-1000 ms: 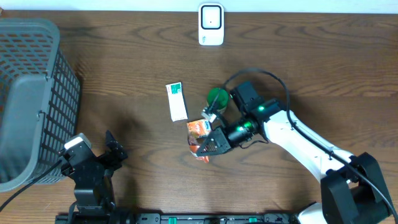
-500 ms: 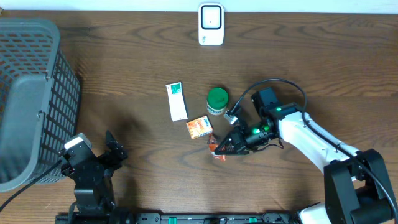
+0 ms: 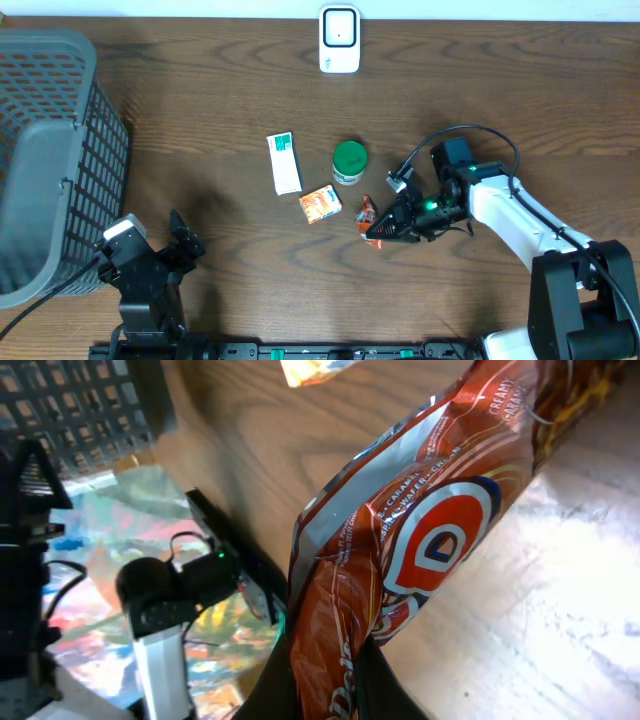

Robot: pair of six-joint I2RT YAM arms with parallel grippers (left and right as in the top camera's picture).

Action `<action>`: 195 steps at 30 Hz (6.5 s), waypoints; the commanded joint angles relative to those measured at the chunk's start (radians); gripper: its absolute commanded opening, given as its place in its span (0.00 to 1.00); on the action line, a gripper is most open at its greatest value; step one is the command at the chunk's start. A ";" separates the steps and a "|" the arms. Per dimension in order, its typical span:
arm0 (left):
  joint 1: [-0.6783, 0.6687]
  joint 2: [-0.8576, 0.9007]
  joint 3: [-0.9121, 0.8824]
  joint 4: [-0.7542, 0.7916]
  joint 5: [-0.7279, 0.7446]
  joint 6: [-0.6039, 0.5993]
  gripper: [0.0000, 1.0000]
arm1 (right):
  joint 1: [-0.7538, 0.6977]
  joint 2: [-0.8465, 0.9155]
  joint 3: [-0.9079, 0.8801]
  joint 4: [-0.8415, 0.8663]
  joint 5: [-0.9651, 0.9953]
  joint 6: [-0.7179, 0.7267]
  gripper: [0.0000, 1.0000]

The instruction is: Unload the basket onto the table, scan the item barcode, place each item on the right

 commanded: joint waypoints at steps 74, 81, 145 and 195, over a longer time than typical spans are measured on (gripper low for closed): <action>0.004 -0.002 -0.003 0.001 -0.003 -0.005 0.98 | -0.095 0.222 0.000 0.212 0.394 0.351 0.60; 0.004 -0.002 -0.003 0.001 -0.003 -0.005 0.98 | -0.093 0.043 0.000 0.139 0.373 0.321 0.01; 0.004 -0.002 -0.003 0.001 -0.003 -0.005 0.98 | 0.320 -0.120 0.098 0.077 0.778 0.468 0.01; 0.004 -0.002 -0.003 0.001 -0.003 -0.005 0.99 | 0.513 0.132 0.223 0.113 0.733 0.536 0.01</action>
